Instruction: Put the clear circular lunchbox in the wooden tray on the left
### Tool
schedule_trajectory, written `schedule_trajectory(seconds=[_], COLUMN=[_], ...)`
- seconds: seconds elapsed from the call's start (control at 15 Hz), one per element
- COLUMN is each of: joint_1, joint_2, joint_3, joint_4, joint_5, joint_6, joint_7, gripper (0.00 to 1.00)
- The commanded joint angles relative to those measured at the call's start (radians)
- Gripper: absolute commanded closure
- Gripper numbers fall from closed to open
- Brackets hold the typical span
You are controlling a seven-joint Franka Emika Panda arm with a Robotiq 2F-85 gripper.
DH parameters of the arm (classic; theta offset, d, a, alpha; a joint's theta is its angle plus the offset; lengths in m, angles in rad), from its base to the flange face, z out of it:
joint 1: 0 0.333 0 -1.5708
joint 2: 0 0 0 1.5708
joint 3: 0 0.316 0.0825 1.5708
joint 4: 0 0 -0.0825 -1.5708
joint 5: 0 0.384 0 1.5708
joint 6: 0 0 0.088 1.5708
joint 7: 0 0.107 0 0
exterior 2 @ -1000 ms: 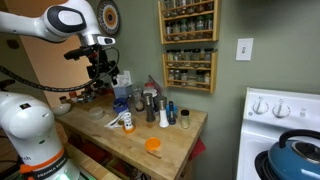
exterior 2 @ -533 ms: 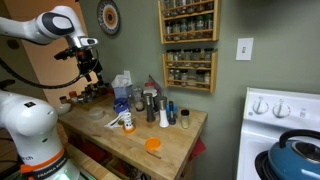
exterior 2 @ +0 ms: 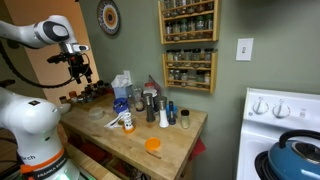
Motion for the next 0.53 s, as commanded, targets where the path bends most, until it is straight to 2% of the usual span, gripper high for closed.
schedule_trajectory(seconds=[0.0,0.07,0.13,0.27,0.47], joint_1=[0.014,0.029,0.018,0.036,0.051], joint_2=[0.006,0.042,0.08,0.151,0.278], joint_3=[-0.014,-0.014,0.031,0.063,0.113], joint_4=[0.003,-0.006,-0.026,-0.052,-0.078], joint_5=[-0.009,0.046,0.056,0.106,0.101], joint_6=[-0.001,0.057,0.147,0.294,0.479], joint_7=[0.007,0.019,0.081,0.121,0.181], gripper=[0.0,0.0,0.0,0.0,0.0])
